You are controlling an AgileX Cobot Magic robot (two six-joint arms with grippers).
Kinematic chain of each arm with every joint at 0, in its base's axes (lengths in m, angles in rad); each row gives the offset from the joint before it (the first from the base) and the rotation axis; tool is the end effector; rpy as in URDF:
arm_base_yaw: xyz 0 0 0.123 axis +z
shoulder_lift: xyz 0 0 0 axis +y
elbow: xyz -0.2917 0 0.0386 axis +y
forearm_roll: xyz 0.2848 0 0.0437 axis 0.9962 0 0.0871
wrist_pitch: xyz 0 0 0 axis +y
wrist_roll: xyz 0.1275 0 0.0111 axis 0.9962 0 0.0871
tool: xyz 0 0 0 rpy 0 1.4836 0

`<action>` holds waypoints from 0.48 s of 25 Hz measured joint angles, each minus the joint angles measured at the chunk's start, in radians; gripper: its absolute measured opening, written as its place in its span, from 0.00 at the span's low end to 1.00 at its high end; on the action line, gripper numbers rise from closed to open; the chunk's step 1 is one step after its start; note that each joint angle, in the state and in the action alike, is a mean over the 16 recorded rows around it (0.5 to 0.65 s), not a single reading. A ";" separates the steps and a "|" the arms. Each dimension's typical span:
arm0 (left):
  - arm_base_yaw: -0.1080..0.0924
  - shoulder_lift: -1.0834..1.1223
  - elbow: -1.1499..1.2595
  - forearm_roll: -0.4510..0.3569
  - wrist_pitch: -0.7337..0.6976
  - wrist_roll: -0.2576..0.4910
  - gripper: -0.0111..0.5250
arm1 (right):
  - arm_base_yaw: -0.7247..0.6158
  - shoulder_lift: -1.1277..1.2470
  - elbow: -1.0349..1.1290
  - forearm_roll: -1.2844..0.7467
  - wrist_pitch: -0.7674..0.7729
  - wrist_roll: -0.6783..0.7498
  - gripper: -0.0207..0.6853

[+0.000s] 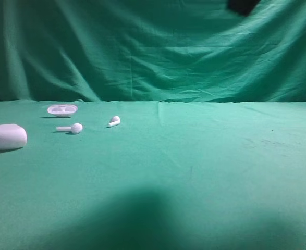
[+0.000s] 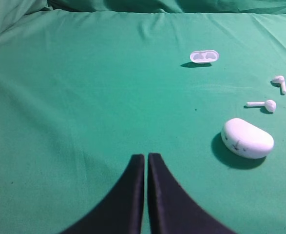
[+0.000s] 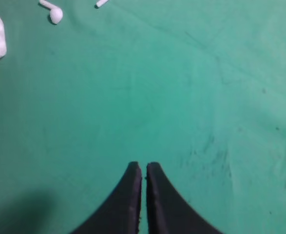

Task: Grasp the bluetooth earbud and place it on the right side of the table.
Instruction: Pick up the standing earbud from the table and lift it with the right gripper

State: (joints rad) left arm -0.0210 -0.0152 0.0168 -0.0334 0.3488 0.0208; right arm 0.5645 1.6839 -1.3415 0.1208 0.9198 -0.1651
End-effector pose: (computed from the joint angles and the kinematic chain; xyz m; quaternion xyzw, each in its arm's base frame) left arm 0.1161 -0.0039 0.1671 0.0076 0.7937 -0.0141 0.6081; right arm 0.3345 0.2263 0.2366 -0.3245 0.9237 0.0921 0.1816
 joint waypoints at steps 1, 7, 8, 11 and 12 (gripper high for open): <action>0.000 0.000 0.000 0.000 0.000 0.000 0.02 | 0.012 0.048 -0.046 -0.008 0.006 0.005 0.10; 0.000 0.000 0.000 0.000 0.000 0.000 0.02 | 0.054 0.308 -0.319 -0.033 0.040 0.034 0.29; 0.000 0.000 0.000 0.000 0.000 0.000 0.02 | 0.057 0.344 -0.361 -0.034 0.046 0.038 0.33; 0.000 0.000 0.000 0.000 0.000 0.000 0.02 | 0.064 0.439 -0.478 -0.035 0.062 0.048 0.44; 0.000 0.000 0.000 0.000 0.000 0.000 0.02 | 0.065 0.466 -0.512 -0.035 0.067 0.052 0.48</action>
State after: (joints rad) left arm -0.0210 -0.0152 0.0168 -0.0334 0.3488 0.0208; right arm 0.6296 2.1500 -1.8536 0.0860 0.9872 -0.1130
